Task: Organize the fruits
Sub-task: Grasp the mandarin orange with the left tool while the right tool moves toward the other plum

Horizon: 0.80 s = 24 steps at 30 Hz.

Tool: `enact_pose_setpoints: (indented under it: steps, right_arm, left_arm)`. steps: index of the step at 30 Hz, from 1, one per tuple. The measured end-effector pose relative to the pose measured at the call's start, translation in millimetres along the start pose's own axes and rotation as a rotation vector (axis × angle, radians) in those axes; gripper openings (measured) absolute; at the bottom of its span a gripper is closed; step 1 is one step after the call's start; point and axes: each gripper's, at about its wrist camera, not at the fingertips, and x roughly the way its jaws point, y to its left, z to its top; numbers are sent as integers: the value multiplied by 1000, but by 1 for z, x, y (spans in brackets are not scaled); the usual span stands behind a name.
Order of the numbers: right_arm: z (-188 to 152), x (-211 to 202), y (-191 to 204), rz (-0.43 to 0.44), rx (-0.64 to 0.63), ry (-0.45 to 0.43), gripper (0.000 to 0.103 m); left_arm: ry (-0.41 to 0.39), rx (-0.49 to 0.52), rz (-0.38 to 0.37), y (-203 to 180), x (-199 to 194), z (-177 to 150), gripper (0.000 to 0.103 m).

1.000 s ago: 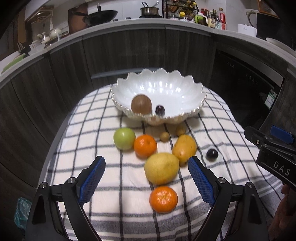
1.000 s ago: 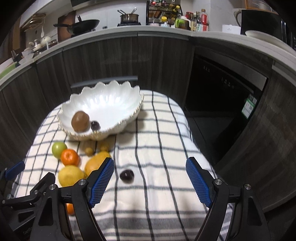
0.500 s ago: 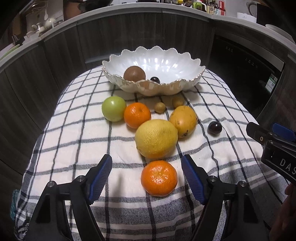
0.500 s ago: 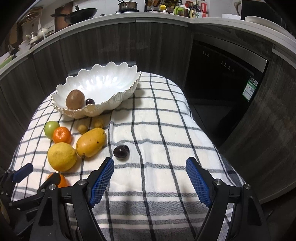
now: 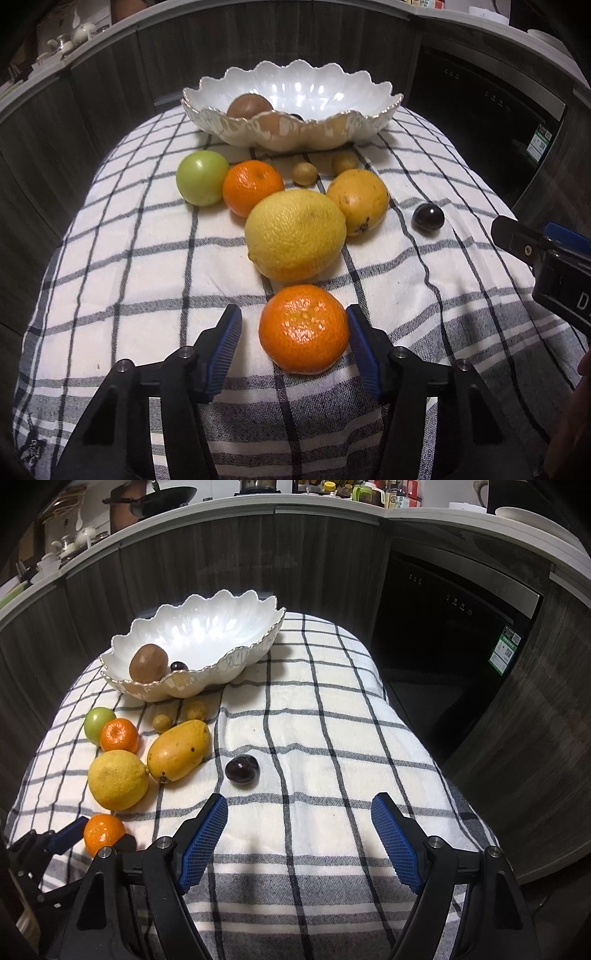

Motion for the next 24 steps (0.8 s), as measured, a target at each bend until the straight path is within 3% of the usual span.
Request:
enact_pose_setpoints:
  steps: [5, 14, 24]
  right_arm:
    - [-1, 2, -1, 3, 3, 7, 81]
    - [1, -1, 5, 15, -10, 1, 81]
    - [19, 7, 15, 27, -38, -6, 80]
  left_arm:
    - [8, 8, -22, -3, 3, -1, 45]
    - [-10, -1, -12, 3, -7, 1, 44]
    - [-71, -35, 47, 19, -24, 17, 44]
